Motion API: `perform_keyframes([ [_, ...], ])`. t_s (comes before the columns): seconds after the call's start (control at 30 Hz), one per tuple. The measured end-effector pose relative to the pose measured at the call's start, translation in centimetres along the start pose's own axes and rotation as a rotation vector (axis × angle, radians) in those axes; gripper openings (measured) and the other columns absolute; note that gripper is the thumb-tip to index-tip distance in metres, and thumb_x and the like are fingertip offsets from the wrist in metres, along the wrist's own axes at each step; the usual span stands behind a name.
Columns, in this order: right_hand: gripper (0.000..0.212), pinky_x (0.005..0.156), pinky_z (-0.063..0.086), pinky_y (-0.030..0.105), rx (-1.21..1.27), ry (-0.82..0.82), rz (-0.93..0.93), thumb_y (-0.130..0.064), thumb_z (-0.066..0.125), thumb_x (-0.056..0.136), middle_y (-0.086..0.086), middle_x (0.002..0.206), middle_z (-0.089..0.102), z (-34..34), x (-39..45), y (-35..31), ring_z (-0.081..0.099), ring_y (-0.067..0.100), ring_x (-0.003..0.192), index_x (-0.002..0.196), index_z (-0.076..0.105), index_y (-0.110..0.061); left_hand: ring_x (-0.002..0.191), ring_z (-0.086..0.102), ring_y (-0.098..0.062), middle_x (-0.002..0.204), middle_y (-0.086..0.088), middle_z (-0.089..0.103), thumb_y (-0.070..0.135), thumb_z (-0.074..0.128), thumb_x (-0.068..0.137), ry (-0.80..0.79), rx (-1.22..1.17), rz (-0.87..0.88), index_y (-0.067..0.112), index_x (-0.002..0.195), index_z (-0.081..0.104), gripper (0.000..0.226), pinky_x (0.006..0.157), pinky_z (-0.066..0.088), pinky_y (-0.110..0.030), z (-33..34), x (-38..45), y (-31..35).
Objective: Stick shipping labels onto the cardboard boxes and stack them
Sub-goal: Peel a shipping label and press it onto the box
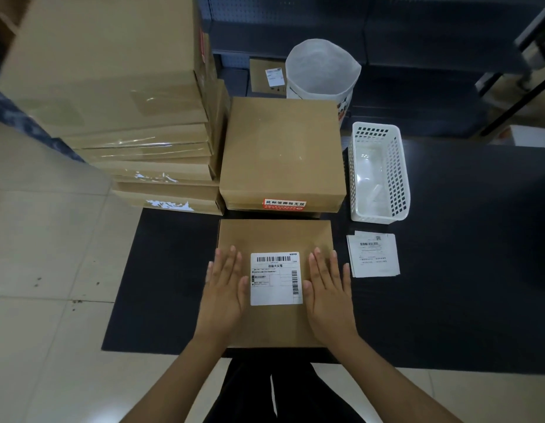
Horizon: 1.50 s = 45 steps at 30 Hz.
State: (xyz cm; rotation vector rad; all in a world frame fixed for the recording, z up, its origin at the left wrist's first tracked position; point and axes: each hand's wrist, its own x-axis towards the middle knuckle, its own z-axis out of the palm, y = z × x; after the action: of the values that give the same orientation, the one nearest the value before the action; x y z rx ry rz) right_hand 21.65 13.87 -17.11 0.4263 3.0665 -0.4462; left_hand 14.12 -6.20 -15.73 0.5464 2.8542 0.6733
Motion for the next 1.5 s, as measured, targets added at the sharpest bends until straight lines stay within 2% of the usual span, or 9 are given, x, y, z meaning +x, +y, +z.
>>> perform_keyframes([
  [0.1,0.055,0.117,0.005,0.046,0.024,-0.029,-0.155,-0.035,0.014,0.103,0.002,0.162,0.012,-0.4,-0.6,-2.4,0.001,0.023,0.150,0.154,0.017,-0.014,0.148,-0.009,-0.014,0.161,0.001,-0.003,0.047,0.005,0.102,-0.105,0.072,0.226,0.016,0.153,0.007,0.060,0.119,-0.007,-0.032,0.6,-1.5,2.6],
  [0.2,0.056,0.115,0.006,0.048,0.055,-0.104,-0.216,-0.038,0.011,0.102,0.000,0.162,0.011,0.2,-1.4,-3.4,-0.002,0.022,0.150,0.154,0.014,-0.017,0.146,-0.018,-0.009,0.160,0.005,-0.017,0.056,-0.003,0.097,-0.199,0.081,0.247,0.019,0.153,-0.008,0.067,0.118,-0.007,-0.036,1.9,-2.5,3.5],
  [0.5,0.055,0.116,0.013,0.050,-0.050,-0.131,-0.197,-0.039,0.012,0.103,-0.002,0.160,0.022,0.9,-1.7,-2.0,0.010,0.022,0.149,0.152,0.024,-0.017,0.148,0.009,-0.014,0.160,-0.004,0.016,0.046,0.010,0.104,-0.216,0.245,0.273,0.011,0.152,0.020,0.060,0.116,0.011,-0.036,2.0,-2.3,0.7],
  [0.6,0.054,0.117,0.011,0.049,-0.039,-0.102,-0.152,-0.036,0.021,0.102,-0.003,0.160,0.022,1.2,-2.0,-1.7,0.010,0.024,0.149,0.151,0.028,-0.016,0.148,0.008,-0.014,0.160,-0.002,0.015,0.041,0.012,0.104,-0.178,0.254,0.236,0.011,0.152,0.020,0.057,0.117,0.011,-0.035,1.4,-3.0,-1.0],
  [0.8,0.053,0.119,0.002,0.043,0.035,-0.002,0.066,-0.032,0.022,0.101,0.001,0.159,0.023,1.4,-2.5,-1.6,0.007,0.023,0.149,0.151,0.027,-0.013,0.148,0.009,-0.014,0.160,0.000,0.018,0.039,0.017,0.103,-0.149,0.262,0.183,0.014,0.151,0.023,0.055,0.118,0.008,-0.033,0.8,-3.4,-1.7],
  [0.93,0.054,0.119,0.001,0.045,0.011,0.021,0.086,-0.033,0.020,0.102,0.003,0.159,0.022,1.3,-2.5,-1.9,0.005,0.024,0.149,0.150,0.028,-0.011,0.148,0.005,-0.016,0.161,-0.001,0.011,0.042,0.014,0.104,-0.143,0.218,0.142,0.013,0.153,0.017,0.056,0.118,0.005,-0.034,0.8,-3.7,-1.0],
  [1.0,0.054,0.118,0.002,0.046,0.019,0.010,0.004,-0.035,0.017,0.103,0.002,0.160,0.021,0.9,-2.8,-1.9,0.005,0.026,0.149,0.151,0.026,-0.012,0.149,0.002,-0.017,0.162,-0.001,0.005,0.041,0.017,0.104,-0.131,0.139,0.159,0.013,0.153,0.012,0.057,0.119,0.002,-0.035,0.7,-4.1,0.0],
  [1.17,0.057,0.114,0.016,0.047,-0.087,-0.112,-0.518,-0.037,0.010,0.104,0.008,0.158,0.025,1.1,-4.2,-1.6,0.012,0.025,0.149,0.154,0.013,-0.010,0.149,0.004,-0.017,0.162,-0.003,0.004,0.046,0.018,0.104,-0.206,0.099,0.327,0.010,0.153,0.012,0.061,0.119,0.006,-0.035,2.0,-5.6,2.5],
  [1.5,0.054,0.116,0.018,0.043,-0.033,-0.138,-0.405,-0.035,0.013,0.104,0.004,0.158,0.027,1.2,-4.5,-1.1,0.020,0.020,0.147,0.149,0.031,-0.012,0.148,0.011,-0.014,0.161,-0.004,0.013,0.048,0.022,0.102,-0.253,0.322,0.400,0.011,0.153,0.018,0.063,0.114,0.015,-0.043,1.6,-5.3,-0.2],
])
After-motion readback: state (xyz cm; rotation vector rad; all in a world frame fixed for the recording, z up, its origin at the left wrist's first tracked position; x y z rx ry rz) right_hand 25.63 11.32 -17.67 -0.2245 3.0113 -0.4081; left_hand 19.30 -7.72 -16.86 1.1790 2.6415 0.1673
